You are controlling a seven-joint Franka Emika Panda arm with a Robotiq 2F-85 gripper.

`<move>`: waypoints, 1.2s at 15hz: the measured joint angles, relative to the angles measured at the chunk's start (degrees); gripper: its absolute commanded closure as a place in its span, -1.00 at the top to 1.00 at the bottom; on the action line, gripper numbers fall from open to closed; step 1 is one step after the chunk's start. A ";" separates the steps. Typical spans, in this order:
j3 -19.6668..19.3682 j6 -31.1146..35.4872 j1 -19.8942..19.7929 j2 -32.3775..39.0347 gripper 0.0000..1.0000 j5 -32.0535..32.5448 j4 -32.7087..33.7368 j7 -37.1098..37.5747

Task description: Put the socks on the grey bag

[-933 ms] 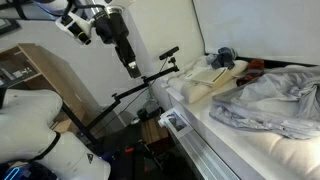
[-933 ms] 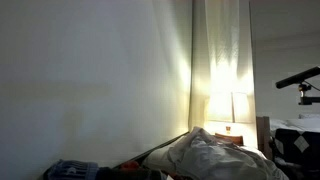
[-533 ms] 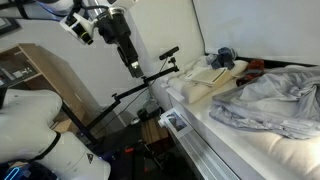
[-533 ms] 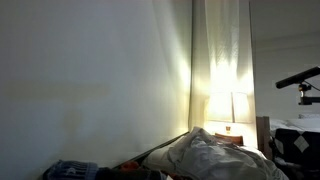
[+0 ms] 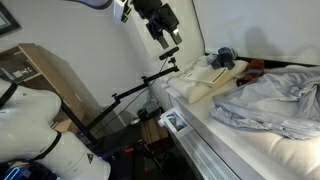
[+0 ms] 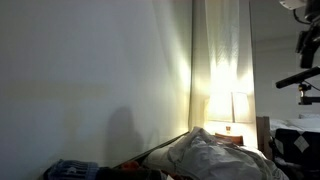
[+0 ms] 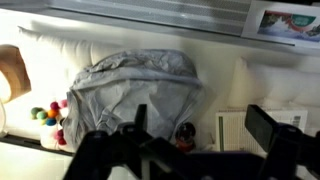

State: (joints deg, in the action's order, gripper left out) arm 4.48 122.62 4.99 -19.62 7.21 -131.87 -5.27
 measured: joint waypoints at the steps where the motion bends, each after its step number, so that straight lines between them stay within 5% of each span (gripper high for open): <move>1: -0.18 2.46 -0.18 2.30 1.00 0.00 1.87 0.09; 5: -0.77 9.46 -1.63 11.57 1.00 0.58 8.10 1.09; 11: -1.95 9.37 -2.98 25.16 1.00 2.75 16.77 3.49; 18: -2.05 8.93 -2.95 27.83 1.00 2.35 19.13 3.21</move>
State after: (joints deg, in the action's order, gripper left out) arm 2.43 131.54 2.04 8.21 9.56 -112.73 -2.06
